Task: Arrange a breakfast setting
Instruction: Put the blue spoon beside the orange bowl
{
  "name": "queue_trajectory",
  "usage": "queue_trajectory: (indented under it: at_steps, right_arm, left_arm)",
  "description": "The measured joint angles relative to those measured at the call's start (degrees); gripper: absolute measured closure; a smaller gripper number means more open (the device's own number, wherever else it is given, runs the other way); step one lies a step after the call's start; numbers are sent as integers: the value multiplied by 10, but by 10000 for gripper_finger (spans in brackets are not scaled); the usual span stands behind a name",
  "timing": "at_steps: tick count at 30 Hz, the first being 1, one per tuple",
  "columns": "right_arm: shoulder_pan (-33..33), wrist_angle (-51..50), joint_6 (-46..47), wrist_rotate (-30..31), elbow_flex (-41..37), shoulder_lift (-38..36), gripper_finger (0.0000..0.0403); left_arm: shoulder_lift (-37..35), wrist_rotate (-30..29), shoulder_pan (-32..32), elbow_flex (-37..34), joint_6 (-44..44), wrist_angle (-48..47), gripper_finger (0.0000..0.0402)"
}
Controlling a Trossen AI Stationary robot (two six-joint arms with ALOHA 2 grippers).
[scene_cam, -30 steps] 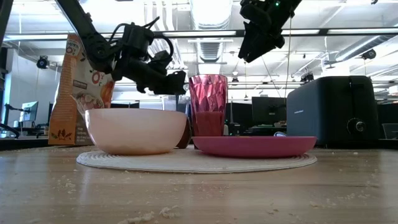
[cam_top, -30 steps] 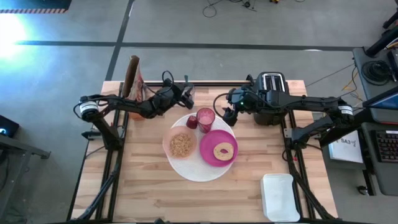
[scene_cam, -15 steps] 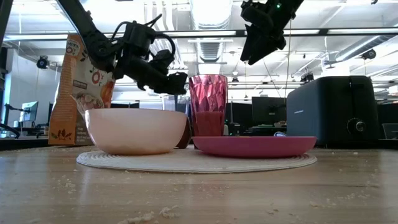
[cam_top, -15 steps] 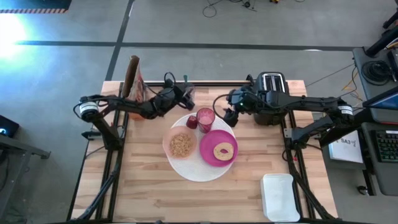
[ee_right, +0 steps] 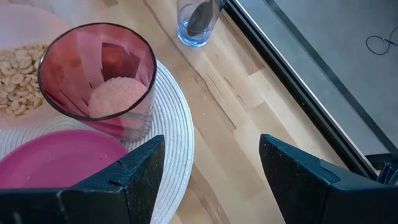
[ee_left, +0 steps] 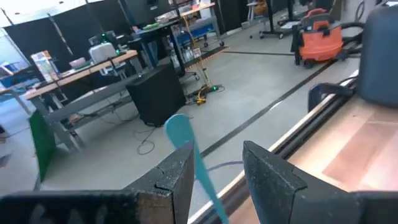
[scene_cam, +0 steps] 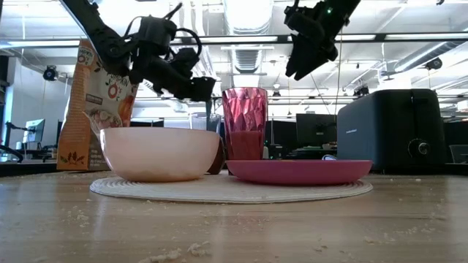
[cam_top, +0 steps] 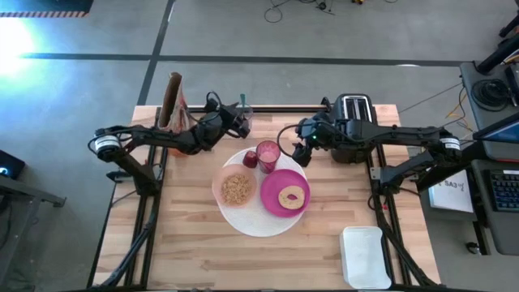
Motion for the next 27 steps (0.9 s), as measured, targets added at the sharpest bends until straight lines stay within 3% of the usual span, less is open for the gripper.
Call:
queue_trajectory:
  at_steps: [3, 7, 15, 27]
  right_arm:
    - [0, 0, 0, 0, -3, 0, 154]
    - [0, 1, 0, 0, -7, 0, 154]
    - [0, 1, 1, 0, -16, 0, 154]
    - [-1, 1, 1, 0, -20, 0, 154]
  left_arm:
    - [-3, 3, 12, 0, -1, -2, 282]
    - [3, 61, 28, 0, -33, 5, 282]
    - [13, 50, 57, -1, -33, 12, 282]
    - [13, 150, 94, -1, -52, 19, 282]
